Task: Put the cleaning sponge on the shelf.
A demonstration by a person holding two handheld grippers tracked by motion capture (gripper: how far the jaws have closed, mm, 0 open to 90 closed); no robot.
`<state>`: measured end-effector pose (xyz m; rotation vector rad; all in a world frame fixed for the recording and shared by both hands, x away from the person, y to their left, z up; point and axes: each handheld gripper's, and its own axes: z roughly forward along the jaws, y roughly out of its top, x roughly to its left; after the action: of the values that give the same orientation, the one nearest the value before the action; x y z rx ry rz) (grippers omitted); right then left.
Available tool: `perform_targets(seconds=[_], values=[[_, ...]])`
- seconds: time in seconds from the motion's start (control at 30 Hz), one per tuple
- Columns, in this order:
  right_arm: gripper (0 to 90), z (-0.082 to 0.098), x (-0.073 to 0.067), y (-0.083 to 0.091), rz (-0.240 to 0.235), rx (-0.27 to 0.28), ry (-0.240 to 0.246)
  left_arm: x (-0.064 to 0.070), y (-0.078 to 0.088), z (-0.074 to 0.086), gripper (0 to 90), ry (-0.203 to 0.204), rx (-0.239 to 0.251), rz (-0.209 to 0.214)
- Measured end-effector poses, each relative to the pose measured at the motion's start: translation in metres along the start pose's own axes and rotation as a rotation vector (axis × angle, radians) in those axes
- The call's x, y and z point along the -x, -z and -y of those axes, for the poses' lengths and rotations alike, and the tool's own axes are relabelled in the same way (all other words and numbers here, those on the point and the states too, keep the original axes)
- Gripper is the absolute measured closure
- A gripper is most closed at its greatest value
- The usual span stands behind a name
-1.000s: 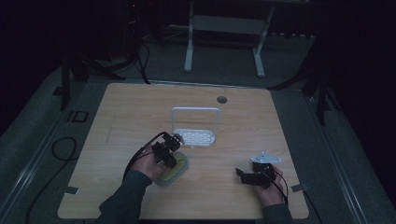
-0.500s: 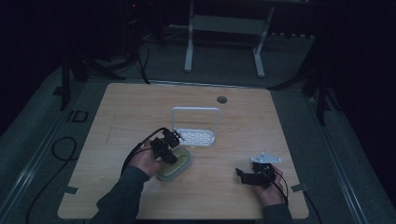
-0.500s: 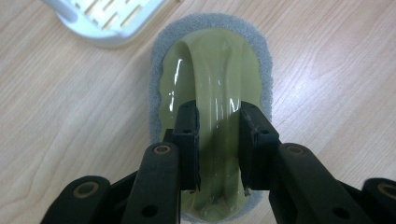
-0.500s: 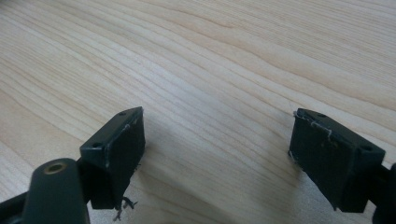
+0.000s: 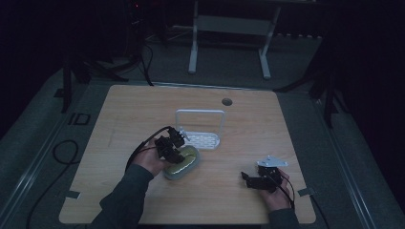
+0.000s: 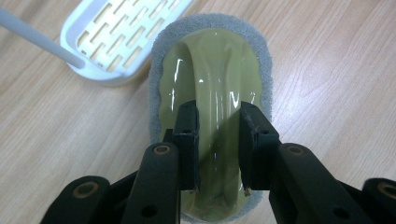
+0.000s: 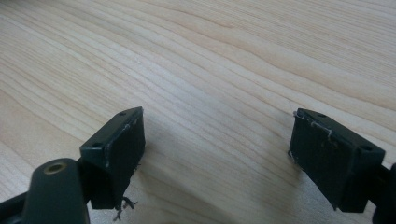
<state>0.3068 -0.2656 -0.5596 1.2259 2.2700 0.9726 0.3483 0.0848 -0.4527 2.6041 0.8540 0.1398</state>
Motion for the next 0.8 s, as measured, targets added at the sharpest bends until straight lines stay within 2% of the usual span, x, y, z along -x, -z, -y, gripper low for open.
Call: perform_targets(seconds=[0.3, 0.8], values=[[17.7, 0.000, 0.000, 0.000, 0.000, -0.001, -0.002, -0.006, 0.004, -0.005, 71.6, -0.028, 0.015, 0.005], [17.7, 0.000, 0.000, 0.000, 0.000, -0.001, -0.003, -0.014, 0.013, -0.014, 71.6, -0.073, 0.020, -0.022]])
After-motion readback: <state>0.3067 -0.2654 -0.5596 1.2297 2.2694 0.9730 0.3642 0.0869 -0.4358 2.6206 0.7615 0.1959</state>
